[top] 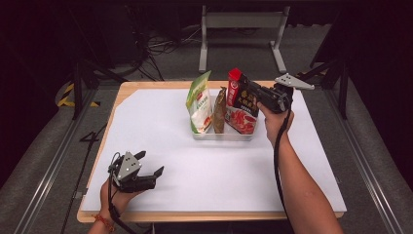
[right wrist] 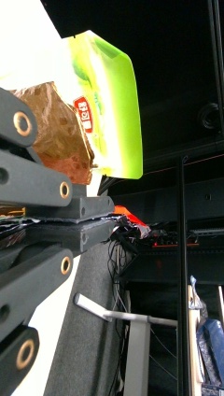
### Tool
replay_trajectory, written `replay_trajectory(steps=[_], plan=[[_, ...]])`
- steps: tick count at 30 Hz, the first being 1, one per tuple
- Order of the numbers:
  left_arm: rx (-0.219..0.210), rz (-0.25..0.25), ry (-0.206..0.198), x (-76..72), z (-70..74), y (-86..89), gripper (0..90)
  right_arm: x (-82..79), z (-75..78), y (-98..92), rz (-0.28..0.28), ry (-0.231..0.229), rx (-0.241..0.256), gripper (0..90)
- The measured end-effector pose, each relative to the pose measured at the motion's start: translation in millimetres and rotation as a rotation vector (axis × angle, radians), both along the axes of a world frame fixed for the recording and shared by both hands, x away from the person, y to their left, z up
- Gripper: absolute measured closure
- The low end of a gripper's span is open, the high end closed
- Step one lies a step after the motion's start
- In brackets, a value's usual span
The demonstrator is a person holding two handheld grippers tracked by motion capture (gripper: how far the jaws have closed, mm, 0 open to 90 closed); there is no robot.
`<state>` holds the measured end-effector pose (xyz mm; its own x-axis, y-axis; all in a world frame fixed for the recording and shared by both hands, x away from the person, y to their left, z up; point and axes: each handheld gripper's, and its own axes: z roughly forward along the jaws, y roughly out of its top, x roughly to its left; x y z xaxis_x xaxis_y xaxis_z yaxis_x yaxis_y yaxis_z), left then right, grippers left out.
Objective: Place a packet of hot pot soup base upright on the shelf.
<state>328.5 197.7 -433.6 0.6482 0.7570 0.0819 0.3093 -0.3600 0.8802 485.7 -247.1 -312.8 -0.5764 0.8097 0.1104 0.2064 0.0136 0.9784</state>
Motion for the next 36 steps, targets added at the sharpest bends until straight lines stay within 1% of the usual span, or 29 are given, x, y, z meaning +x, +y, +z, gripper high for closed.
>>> replay_trajectory(steps=[1, 4, 6, 8, 10, 14, 20, 21, 25, 28, 29, 31, 36], plan=[[0.001, 0.000, 0.006, -0.3, -0.4, -0.3, 18.2, -0.2, -0.1, -0.3, -0.002, 0.001, 0.000, 88.1], [0.008, -0.003, 0.001, -0.2, -0.8, -0.7, 18.1, -2.5, -1.1, 0.4, -0.001, -0.002, -0.014, 88.0], [0.004, -0.003, 0.001, -0.5, -0.5, -1.0, 18.1, -4.1, -2.0, 0.1, -0.004, -0.004, -0.014, 88.0], [0.010, -0.004, 0.001, -0.7, -0.2, -1.5, 18.1, -5.2, -2.4, -1.3, -0.006, 0.001, -0.014, 87.8], [0.017, -0.006, 0.003, -0.9, -0.4, -2.4, 18.0, -6.1, -1.9, -2.4, -0.009, 0.003, -0.026, 87.8], [0.023, -0.002, 0.005, -0.4, -0.9, -2.8, 18.0, -8.5, -2.3, -4.5, -0.003, 0.008, -0.034, 87.7], [0.023, 0.001, 0.006, 0.0, -1.0, -2.2, 18.0, -10.6, -3.8, -7.8, -0.002, 0.014, -0.032, 87.3], [0.028, -0.001, 0.006, 0.1, -1.0, -2.2, 18.0, -11.9, -3.8, -8.9, -0.001, 0.020, -0.039, 87.0], [0.029, -0.001, 0.005, 0.0, -1.1, -3.0, 17.9, -13.9, -3.2, -8.5, 0.000, 0.020, -0.057, 86.2], [0.036, -0.007, 0.011, -0.1, -2.0, -5.0, 18.0, -15.5, -2.6, -8.4, 0.004, 0.019, -0.068, 85.5], [0.040, -0.004, 0.013, -0.3, -2.5, -5.7, 18.0, -16.4, -2.6, -9.2, 0.022, 0.024, -0.066, 85.4], [0.048, -0.006, 0.009, 0.0, -2.9, -5.9, 18.0, -17.0, -2.5, -9.7, 0.032, 0.030, -0.066, 85.0], [0.047, -0.006, 0.022, 0.6, -4.2, -5.9, 18.0, -18.0, -2.1, -11.3, 0.030, 0.033, -0.077, 83.8]])
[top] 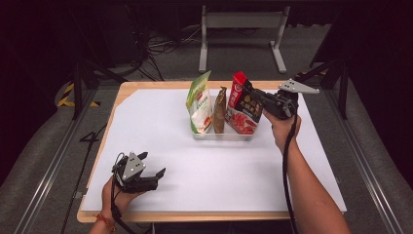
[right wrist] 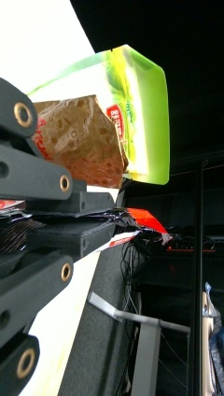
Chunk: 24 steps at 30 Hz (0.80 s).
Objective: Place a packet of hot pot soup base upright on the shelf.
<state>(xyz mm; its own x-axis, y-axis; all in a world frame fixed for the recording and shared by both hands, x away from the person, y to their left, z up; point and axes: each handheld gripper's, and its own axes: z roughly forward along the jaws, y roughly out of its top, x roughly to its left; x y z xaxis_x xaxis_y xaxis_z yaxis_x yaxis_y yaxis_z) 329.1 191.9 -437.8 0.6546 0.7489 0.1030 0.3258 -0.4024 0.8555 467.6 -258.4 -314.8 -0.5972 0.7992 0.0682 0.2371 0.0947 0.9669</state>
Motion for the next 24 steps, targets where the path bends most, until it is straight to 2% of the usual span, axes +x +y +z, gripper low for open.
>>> replay_trajectory(steps=[6, 8, 10, 24], plan=[[0.001, -0.002, -0.002, -0.2, -0.4, -0.7, 17.9, -2.3, -0.7, 0.5, -0.009, -0.004, -0.013, 81.1], [0.012, -0.004, -0.002, -0.4, -0.4, -1.1, 17.9, -3.1, -1.1, 0.6, -0.016, -0.006, -0.025, 79.1], [0.022, -0.006, -0.007, -0.2, -0.9, -1.7, 17.9, -3.9, -2.4, -1.0, -0.010, -0.009, -0.015, 78.0], [0.020, -0.007, -0.007, -1.0, -1.1, -0.9, 17.9, -7.9, -3.5, -2.6, -0.027, -0.023, -0.032, 73.3]])
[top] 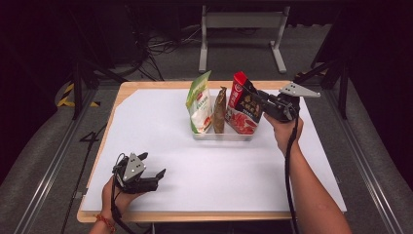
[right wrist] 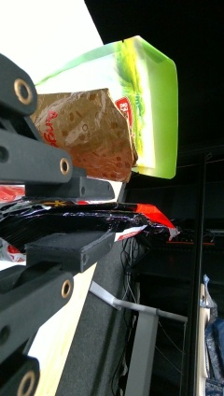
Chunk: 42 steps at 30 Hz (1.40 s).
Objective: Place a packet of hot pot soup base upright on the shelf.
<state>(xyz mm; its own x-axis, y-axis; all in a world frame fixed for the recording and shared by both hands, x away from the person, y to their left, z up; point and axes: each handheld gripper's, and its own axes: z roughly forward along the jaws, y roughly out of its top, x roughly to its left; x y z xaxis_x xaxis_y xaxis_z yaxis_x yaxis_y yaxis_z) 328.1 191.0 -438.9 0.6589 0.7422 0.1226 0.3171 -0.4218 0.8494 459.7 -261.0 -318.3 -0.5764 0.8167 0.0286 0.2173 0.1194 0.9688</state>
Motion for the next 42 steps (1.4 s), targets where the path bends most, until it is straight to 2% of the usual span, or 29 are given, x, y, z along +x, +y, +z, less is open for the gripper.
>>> replay_trajectory(steps=[1, 6, 16, 23, 29, 36, 42], plan=[[0.000, -0.001, 0.000, 0.0, 0.0, -0.1, 17.9, -1.8, -1.4, -1.9, 0.007, -0.012, 0.011, 72.6], [0.001, 0.001, 0.000, 0.1, 0.0, -0.4, 17.9, -4.3, -4.7, -5.3, 0.000, -0.005, 0.021, 71.0], [0.011, -0.002, -0.001, -0.1, 0.3, -0.6, 17.9, -11.6, -6.3, -7.2, -0.009, -0.026, 0.000, 68.6], [0.001, -0.001, 0.000, -0.5, 0.8, -0.2, 18.0, -18.6, -4.3, -11.1, -0.015, -0.040, -0.027, 66.7], [0.008, -0.001, 0.002, -0.5, 0.2, -0.7, 18.0, -21.9, -5.3, -12.8, -0.017, -0.036, -0.024, 64.6], [0.003, -0.009, 0.002, -1.1, 0.4, -0.9, 18.0, -28.0, -7.8, -13.6, -0.022, -0.036, -0.034, 59.6], [0.007, -0.019, -0.005, -1.0, 0.4, -1.8, 17.9, -32.7, -10.3, -15.9, -0.035, -0.025, -0.036, 48.5]])
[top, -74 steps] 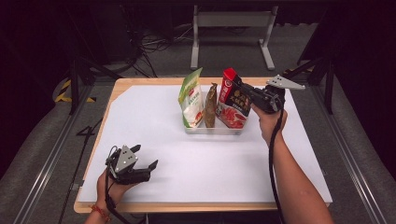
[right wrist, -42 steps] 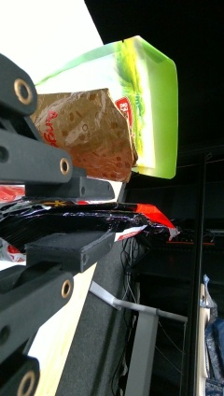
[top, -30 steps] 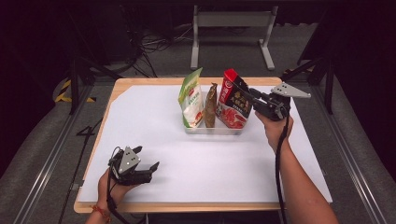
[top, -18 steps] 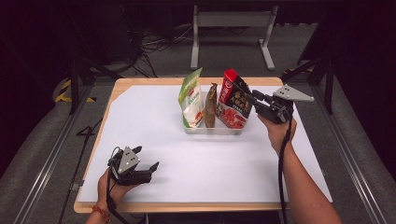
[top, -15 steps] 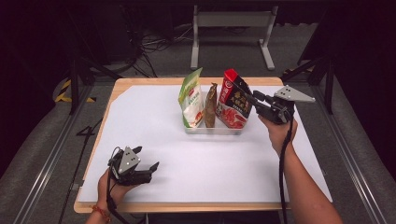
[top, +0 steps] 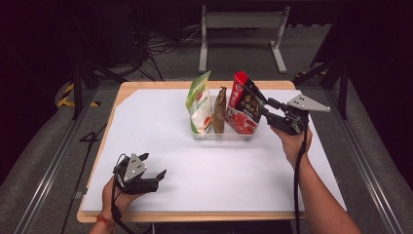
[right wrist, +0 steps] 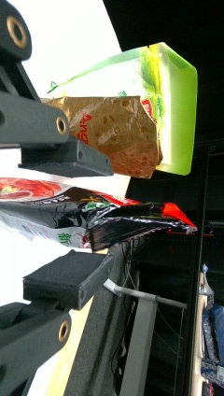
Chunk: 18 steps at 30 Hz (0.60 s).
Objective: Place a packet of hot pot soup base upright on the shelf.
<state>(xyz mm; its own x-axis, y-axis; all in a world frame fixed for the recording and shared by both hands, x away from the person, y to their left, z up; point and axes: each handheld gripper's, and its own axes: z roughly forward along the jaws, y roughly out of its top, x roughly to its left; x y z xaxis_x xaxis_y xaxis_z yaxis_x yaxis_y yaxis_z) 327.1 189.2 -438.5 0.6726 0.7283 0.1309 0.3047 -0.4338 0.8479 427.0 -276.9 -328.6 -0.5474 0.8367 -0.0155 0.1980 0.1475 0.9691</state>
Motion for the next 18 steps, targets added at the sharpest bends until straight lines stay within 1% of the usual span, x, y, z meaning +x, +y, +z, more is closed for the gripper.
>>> replay_trajectory(steps=[4, 6, 7, 8, 11, 15, 16, 18], plan=[[0.001, 0.000, 0.001, -0.1, -0.1, -1.2, 17.9, -2.6, -1.5, -0.2, 0.006, -0.001, -0.009, 45.2], [0.007, -0.002, 0.008, -0.1, -0.6, -1.6, 17.9, -4.1, -2.9, 0.5, 0.003, -0.009, -0.033, 43.4], [0.010, -0.004, 0.004, 0.1, -0.6, -1.3, 17.9, -4.3, -4.3, 0.5, 0.014, -0.004, -0.036, 40.9], [0.008, 0.003, -0.001, -0.4, -0.7, -1.5, 17.9, -4.5, -5.4, 0.5, 0.019, 0.000, -0.040, 40.9], [0.005, -0.005, -0.015, -1.2, 0.7, -1.6, 17.9, -6.5, -7.9, 1.6, 0.014, -0.010, -0.078, 37.8], [0.010, -0.008, -0.009, -0.5, -0.2, -2.6, 17.9, -9.3, -10.9, 1.3, 0.019, -0.018, -0.102, 34.6], [0.019, -0.007, -0.009, -0.3, -0.2, -2.7, 17.8, -10.2, -12.2, 0.8, 0.024, -0.016, -0.110, 32.9], [0.020, -0.007, -0.008, -0.4, -0.1, -2.7, 17.6, -12.1, -14.3, 0.1, 0.028, -0.012, -0.133, 30.8]])
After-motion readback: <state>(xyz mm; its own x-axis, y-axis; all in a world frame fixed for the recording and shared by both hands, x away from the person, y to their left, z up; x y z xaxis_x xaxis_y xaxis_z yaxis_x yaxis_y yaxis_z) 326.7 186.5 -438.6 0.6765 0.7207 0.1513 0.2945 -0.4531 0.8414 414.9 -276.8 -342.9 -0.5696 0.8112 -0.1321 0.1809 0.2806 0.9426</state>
